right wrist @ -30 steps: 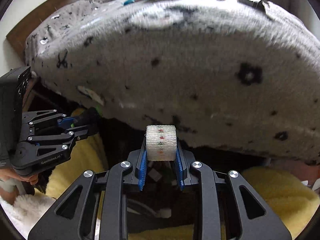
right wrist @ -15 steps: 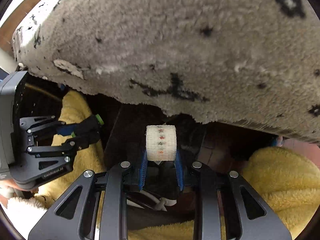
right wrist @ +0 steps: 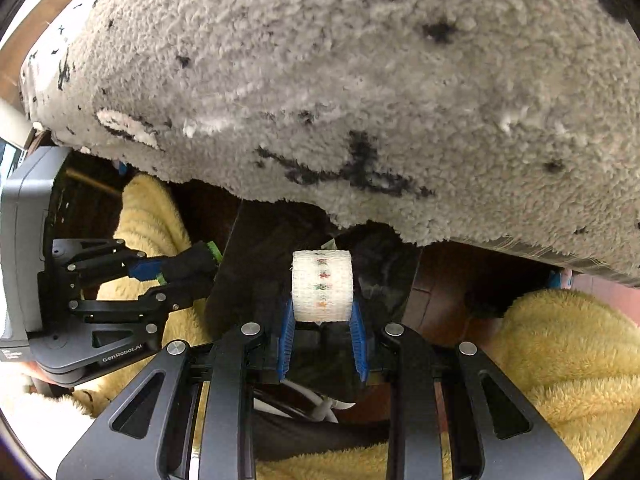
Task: Collect trash
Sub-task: 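Lower the black spool and white tape roll past the bed edge toward the bin, then open both grippers to drop the spool and tape roll into the bin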
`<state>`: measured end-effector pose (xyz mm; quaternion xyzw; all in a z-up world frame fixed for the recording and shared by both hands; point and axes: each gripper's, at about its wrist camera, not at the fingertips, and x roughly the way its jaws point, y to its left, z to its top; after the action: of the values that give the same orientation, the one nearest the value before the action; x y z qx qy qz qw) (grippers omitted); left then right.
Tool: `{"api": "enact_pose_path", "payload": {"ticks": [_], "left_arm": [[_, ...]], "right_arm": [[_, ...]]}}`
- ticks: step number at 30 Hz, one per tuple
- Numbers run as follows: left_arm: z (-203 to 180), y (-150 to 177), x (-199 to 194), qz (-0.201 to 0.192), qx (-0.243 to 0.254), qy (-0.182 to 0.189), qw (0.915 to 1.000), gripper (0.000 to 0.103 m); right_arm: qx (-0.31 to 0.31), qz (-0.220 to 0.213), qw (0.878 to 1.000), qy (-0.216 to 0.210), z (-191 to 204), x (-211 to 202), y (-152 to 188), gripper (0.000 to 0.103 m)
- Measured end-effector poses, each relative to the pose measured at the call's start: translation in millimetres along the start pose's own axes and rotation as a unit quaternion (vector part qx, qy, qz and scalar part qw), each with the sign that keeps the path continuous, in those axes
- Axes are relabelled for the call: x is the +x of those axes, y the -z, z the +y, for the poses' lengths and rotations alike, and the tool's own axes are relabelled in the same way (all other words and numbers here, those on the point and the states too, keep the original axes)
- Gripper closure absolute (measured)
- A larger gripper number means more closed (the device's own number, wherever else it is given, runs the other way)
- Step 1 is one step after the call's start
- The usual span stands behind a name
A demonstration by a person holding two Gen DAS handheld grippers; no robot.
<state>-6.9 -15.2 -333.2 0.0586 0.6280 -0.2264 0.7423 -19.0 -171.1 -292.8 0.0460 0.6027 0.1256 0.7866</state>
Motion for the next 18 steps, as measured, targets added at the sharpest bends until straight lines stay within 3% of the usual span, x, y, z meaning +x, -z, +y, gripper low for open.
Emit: {"api": "enact_pose_path", "payload": {"ticks": [5,6,11,18], "left_arm": [[-4,-1,-3,0.0,0.003,-0.001,1.0,0.077],[-5,-1,-5,-0.001,0.003,-0.003,1.0,0.073],[-3,0,-12,-0.011,0.002,-0.014,0.9998,0.056],[-4,2,-32,-0.032,-0.004,-0.024,0.9992,0.037]], "right_arm": [[0.002,0.006,1.0,0.006,-2,2,-2,0.077],[0.003,0.008,1.0,0.009,-3,2,-2,0.075],[0.008,0.0,1.0,0.017,-4,-2,-1,0.049],[0.025,-0.027,0.999,0.021,-10,-20,2,0.033]]}}
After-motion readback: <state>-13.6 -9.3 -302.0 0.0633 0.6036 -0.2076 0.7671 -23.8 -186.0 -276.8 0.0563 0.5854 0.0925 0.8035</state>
